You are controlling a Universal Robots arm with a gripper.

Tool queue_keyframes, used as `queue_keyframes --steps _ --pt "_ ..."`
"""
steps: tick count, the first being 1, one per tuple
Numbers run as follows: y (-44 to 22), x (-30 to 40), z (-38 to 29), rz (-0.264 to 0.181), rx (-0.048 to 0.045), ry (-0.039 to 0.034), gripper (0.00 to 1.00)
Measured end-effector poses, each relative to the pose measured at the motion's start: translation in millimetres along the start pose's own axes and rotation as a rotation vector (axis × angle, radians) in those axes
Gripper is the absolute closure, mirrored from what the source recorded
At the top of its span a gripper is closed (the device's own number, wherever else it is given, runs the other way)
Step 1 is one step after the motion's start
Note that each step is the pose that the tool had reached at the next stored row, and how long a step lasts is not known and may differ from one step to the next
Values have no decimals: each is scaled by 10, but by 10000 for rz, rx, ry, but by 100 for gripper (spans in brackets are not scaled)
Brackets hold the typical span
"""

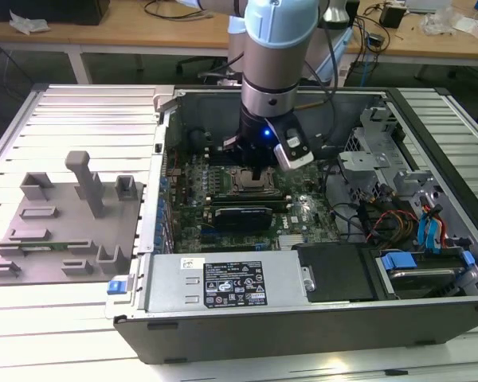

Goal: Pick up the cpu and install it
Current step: 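Install the second cpu locking lever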

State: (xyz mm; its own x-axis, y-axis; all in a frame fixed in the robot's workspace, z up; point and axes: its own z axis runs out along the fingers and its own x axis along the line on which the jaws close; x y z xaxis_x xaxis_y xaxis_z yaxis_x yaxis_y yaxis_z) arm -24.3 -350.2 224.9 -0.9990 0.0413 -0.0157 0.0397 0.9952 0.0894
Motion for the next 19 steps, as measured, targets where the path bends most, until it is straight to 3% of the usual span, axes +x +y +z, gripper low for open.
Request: queue_keyframes --steps 1,7,10,13,19 --pt "10 1 1 -1 37 -1 89" --pt "69 5 4 -72 37 4 89" --pt "90 4 -41 -151 36 12 89" --pt "97 4 -79 -194 37 15 89" --pt "97 4 -80 -235 37 19 89"
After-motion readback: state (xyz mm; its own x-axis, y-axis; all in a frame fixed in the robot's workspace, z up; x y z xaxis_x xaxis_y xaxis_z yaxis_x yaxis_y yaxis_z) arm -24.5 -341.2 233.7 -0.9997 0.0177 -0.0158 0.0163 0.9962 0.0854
